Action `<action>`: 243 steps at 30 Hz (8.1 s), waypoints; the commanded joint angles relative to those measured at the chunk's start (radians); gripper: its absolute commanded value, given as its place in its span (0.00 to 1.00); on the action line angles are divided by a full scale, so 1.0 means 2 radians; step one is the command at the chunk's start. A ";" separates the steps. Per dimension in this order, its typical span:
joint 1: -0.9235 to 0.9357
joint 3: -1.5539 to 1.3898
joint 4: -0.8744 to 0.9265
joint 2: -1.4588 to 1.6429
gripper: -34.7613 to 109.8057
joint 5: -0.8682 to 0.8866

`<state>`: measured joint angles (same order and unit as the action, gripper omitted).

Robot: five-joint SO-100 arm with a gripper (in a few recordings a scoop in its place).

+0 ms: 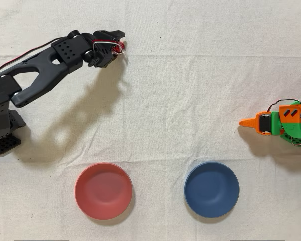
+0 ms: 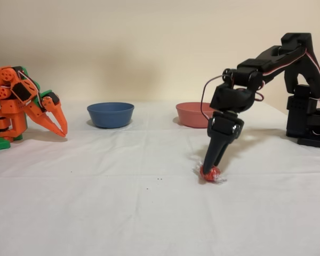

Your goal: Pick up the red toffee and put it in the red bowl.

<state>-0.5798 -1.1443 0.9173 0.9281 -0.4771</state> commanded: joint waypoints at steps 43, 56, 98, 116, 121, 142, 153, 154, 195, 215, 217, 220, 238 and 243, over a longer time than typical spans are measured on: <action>-0.008 0.018 -0.005 0.042 0.31 0.005; 0.020 0.038 0.091 0.150 0.31 -0.030; 0.405 -0.149 0.122 0.431 0.32 -0.193; 0.569 -0.232 0.040 0.429 0.32 -0.268; 0.601 -0.260 0.021 0.427 0.31 -0.280; 0.637 -0.308 -0.021 0.392 0.32 -0.280; 0.632 -0.333 -0.030 0.410 0.41 -0.264; 0.631 -0.334 -0.032 0.411 0.42 -0.258; 0.489 -0.275 0.153 0.603 0.25 -0.036; 0.354 -0.618 -0.084 0.884 0.25 0.176; 0.345 -0.658 -0.102 0.914 0.25 0.188; 0.337 -0.716 -0.116 0.971 0.25 0.201; 0.337 -0.930 -0.129 1.144 0.24 0.199; 0.337 -0.960 -0.121 1.144 0.24 0.215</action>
<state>0.0905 -3.0204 0.6688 3.2014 -0.0491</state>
